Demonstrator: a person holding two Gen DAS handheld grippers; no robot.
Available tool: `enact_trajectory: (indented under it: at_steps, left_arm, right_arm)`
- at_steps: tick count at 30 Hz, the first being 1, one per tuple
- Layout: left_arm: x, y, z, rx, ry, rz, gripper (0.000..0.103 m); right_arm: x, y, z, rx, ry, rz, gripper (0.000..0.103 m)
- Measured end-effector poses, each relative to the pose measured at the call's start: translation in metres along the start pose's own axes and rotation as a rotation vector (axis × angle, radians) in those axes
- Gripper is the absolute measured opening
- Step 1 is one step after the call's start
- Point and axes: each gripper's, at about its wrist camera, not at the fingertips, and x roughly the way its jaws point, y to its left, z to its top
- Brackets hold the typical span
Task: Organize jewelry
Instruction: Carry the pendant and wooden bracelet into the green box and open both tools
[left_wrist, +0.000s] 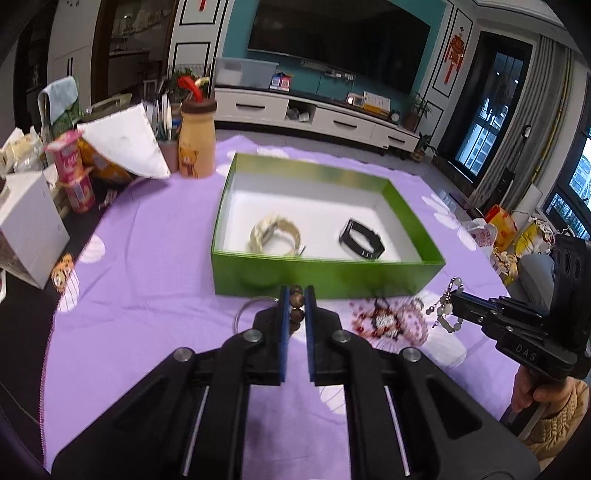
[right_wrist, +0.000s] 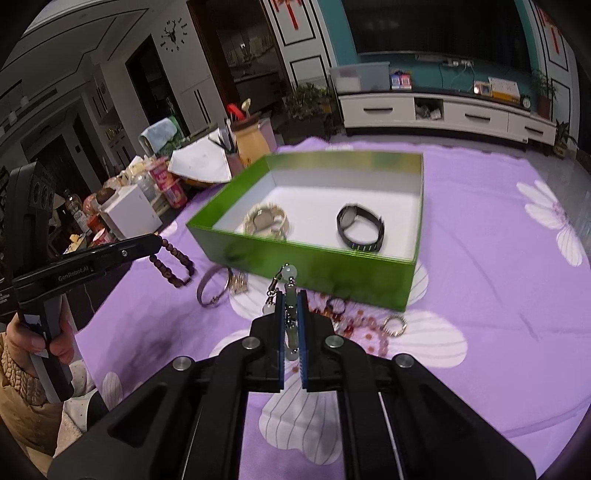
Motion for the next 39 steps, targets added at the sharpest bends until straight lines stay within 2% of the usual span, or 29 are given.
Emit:
enact_trajectory:
  at_steps: [13, 25, 33, 39]
  left_arm:
    - [0.000, -0.031, 0.050, 0.050, -0.067, -0.013, 0.007]
    - [0.023, -0.043, 0.087, 0.055, -0.084, -0.025, 0.007]
    - [0.054, -0.035, 0.101, 0.025, -0.058, -0.023, 0.007]
    - [0.080, -0.033, 0.098, 0.017, -0.012, -0.014, 0.007]
  right_arm:
    - [-0.019, -0.011, 0.037, -0.025, -0.095, -0.040, 0.006]
    - [-0.012, -0.014, 0.076, -0.036, -0.158, -0.047, 0.006]
    - [0.015, -0.020, 0.091, -0.031, -0.125, -0.034, 0.006]
    - [0.041, -0.023, 0.090, -0.026, -0.072, -0.031, 0.006]
